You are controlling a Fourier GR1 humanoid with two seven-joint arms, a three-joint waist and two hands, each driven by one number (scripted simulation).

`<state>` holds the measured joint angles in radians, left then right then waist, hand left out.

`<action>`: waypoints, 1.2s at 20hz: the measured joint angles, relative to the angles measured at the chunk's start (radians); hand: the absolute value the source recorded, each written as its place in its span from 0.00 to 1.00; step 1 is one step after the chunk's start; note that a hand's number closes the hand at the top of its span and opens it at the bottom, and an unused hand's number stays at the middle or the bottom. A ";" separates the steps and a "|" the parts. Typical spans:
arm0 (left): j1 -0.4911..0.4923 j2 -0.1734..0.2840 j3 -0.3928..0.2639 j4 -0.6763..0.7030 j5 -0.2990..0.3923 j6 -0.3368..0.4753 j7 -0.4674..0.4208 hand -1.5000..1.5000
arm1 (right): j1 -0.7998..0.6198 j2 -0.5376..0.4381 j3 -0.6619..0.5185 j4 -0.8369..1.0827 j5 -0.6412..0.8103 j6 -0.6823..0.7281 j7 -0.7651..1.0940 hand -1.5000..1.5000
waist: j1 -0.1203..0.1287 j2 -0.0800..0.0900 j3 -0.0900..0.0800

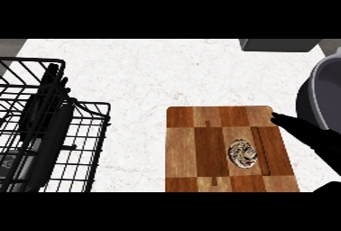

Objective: Pick the cupcake from the cutting board and place it in the pot

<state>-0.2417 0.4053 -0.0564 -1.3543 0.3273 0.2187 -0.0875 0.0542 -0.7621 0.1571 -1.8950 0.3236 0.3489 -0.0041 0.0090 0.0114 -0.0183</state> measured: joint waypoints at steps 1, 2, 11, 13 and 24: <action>-0.002 -0.003 0.000 0.004 -0.004 -0.001 -0.001 0.50 | -0.006 0.011 0.013 -0.003 0.007 0.007 0.019 0.00 | 0.000 0.000 0.000; -0.003 -0.001 0.005 0.005 -0.001 -0.011 -0.003 0.50 | -0.008 0.021 0.024 0.004 0.017 0.008 0.023 0.00 | -0.001 0.000 0.001; 0.002 -0.017 0.025 -0.005 -0.014 -0.019 0.008 0.50 | -0.034 0.115 0.102 0.047 0.122 -0.023 0.010 0.00 | -0.001 0.000 0.000; 0.019 -0.015 0.028 -0.025 -0.016 -0.019 0.019 0.50 | -0.042 0.141 0.116 0.056 0.148 -0.041 0.008 0.00 | 0.001 0.000 0.000; 0.019 -0.029 0.043 -0.027 -0.034 -0.039 0.033 0.50 | -0.079 0.230 0.166 0.124 0.277 -0.065 0.092 0.00 | 0.000 0.000 -0.001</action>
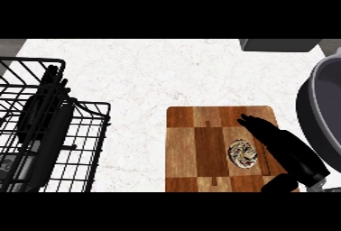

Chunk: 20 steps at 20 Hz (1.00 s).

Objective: Pick the cupcake from the cutting board and place it in the pot

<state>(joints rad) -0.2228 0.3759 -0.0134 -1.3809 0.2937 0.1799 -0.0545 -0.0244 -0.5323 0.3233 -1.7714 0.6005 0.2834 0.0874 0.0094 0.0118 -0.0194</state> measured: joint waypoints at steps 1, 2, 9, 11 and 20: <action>0.004 0.000 0.000 -0.006 -0.006 0.005 0.005 0.50 | 0.003 0.000 -0.001 0.009 0.005 -0.002 -0.007 0.00 | 0.000 0.000 0.000; 0.007 -0.001 0.002 -0.010 -0.006 0.002 0.003 0.50 | -0.005 0.016 0.008 0.037 0.022 -0.018 -0.013 0.00 | 0.002 0.000 0.000; -0.012 -0.013 0.013 0.007 -0.020 -0.007 0.002 0.50 | -0.041 0.088 0.047 0.156 0.089 -0.077 -0.065 0.00 | 0.002 0.001 -0.001; 0.001 -0.020 0.014 -0.008 -0.024 -0.001 0.006 0.50 | -0.056 0.104 0.050 0.195 0.102 -0.086 -0.080 0.00 | 0.005 0.000 -0.004; 0.001 -0.026 0.026 -0.017 -0.033 -0.006 0.019 0.50 | -0.118 0.140 0.116 0.275 0.194 -0.125 -0.204 1.00 | 0.005 -0.006 -0.014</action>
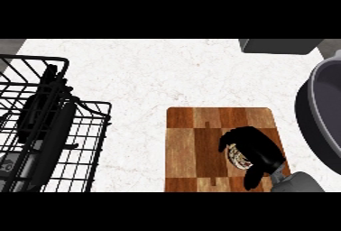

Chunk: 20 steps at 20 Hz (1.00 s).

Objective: Pick the cupcake from the cutting board and place it in the pot

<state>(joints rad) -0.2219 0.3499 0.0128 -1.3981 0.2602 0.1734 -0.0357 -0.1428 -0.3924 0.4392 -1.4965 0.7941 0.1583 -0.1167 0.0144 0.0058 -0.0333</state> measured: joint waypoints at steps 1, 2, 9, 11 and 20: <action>0.001 0.001 0.002 0.001 0.001 -0.006 -0.003 0.50 | 0.000 0.001 0.006 -0.001 0.009 -0.004 -0.010 1.00 | -0.002 -0.001 0.000; 0.000 -0.005 0.001 0.004 -0.006 0.001 -0.004 0.50 | 0.002 0.009 0.016 -0.001 0.021 -0.008 -0.011 1.00 | -0.004 -0.001 -0.002; 0.011 -0.015 0.006 0.005 -0.018 -0.006 -0.010 0.50 | 0.011 0.053 0.025 -0.006 0.081 -0.077 0.000 1.00 | -0.009 0.001 0.007; 0.015 -0.014 0.011 0.001 -0.014 -0.013 -0.004 0.50 | 0.021 0.071 0.049 -0.048 0.123 -0.088 0.044 1.00 | -0.011 0.000 0.006; 0.030 -0.023 0.024 0.009 -0.025 -0.018 -0.028 0.50 | 0.181 0.216 0.334 -0.290 0.400 -0.093 0.319 1.00 | -0.027 -0.010 0.007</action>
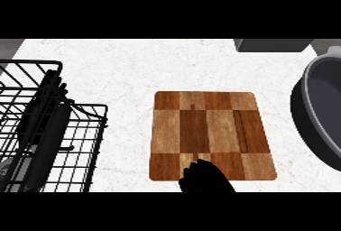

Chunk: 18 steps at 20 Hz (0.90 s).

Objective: Pick the cupcake from the cutting board and place it in the pot

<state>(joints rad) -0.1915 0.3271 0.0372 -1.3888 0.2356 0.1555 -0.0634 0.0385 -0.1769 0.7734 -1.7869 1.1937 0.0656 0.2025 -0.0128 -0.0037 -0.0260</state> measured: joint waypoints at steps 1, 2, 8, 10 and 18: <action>0.000 -0.001 0.003 0.004 -0.002 0.000 -0.008 0.50 | 0.022 0.013 0.022 -0.037 0.027 -0.006 0.035 1.00 | -0.004 0.000 0.002; -0.004 0.000 0.008 0.009 -0.001 0.000 -0.007 0.50 | 0.041 0.024 0.033 -0.078 0.043 -0.011 0.066 1.00 | -0.008 0.000 0.003; -0.004 -0.002 0.016 0.011 -0.003 -0.007 -0.011 0.50 | 0.094 0.029 -0.009 -0.314 0.168 -0.032 0.226 1.00 | -0.013 0.001 0.006; -0.007 -0.004 0.017 0.014 -0.004 -0.008 -0.010 0.50 | 0.104 0.020 -0.049 -0.394 0.192 -0.045 0.255 1.00 | -0.014 0.002 0.006; -0.002 -0.007 0.022 -0.006 -0.002 -0.019 0.007 0.50 | 0.124 -0.033 -0.313 -0.619 0.175 -0.067 0.296 1.00 | -0.001 0.010 0.009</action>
<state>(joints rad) -0.1937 0.3206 0.0588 -1.3948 0.2336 0.1363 -0.0561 0.1624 -0.2100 0.4602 -2.4063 1.3690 -0.0015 0.4987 -0.0134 0.0059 -0.0173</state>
